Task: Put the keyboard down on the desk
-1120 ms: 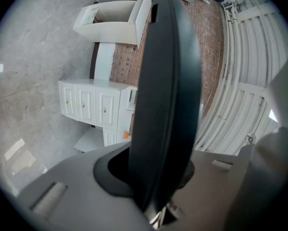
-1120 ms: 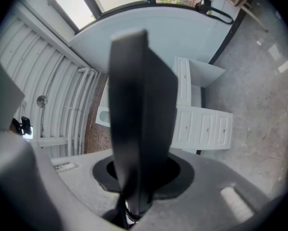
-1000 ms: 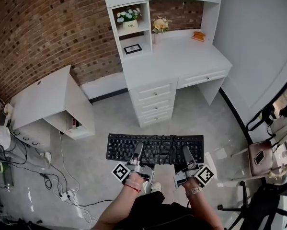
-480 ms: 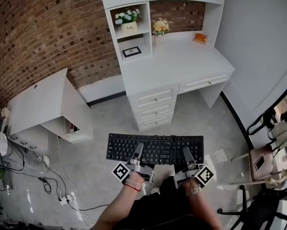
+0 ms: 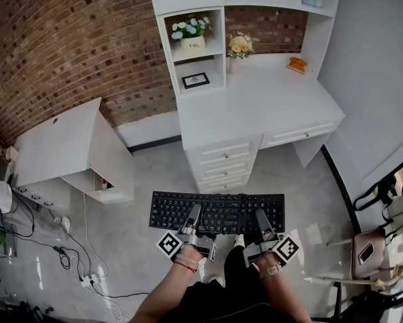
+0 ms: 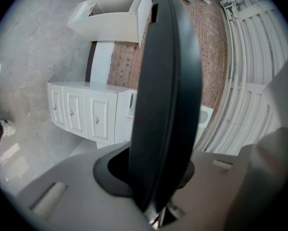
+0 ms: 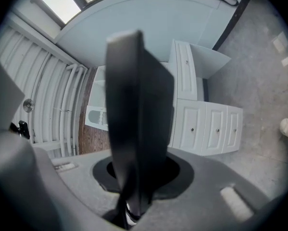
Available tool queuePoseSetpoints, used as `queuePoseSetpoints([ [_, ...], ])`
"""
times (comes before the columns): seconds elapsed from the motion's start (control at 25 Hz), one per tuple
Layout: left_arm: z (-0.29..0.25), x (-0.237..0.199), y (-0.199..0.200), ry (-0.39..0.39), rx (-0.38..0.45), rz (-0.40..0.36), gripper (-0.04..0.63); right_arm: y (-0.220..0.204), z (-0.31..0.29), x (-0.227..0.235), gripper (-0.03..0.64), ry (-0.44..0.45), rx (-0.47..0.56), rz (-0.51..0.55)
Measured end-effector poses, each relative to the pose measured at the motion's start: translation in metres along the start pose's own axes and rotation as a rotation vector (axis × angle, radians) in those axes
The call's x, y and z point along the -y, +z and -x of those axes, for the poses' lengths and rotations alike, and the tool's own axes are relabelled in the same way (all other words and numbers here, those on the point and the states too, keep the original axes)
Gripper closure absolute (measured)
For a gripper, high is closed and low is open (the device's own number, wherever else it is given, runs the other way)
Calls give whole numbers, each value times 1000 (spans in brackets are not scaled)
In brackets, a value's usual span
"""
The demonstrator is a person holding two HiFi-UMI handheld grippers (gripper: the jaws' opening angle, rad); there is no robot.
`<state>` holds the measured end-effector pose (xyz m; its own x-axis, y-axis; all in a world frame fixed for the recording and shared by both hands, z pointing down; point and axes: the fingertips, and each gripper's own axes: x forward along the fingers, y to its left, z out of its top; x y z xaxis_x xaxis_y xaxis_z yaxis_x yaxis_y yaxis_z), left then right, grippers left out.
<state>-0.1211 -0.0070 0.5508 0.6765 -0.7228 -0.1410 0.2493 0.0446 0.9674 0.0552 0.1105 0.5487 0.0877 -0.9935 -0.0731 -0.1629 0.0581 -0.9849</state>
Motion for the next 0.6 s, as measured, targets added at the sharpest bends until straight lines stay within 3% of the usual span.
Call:
queuePoseSetpoints([
  [0.36, -74, -4, 9, 1, 58, -18, 509, 44, -75, 9, 541, 2, -69, -6],
  [0.6, -127, -10, 3, -2, 49, -31, 509, 80, -112, 20, 545, 1, -87, -8],
])
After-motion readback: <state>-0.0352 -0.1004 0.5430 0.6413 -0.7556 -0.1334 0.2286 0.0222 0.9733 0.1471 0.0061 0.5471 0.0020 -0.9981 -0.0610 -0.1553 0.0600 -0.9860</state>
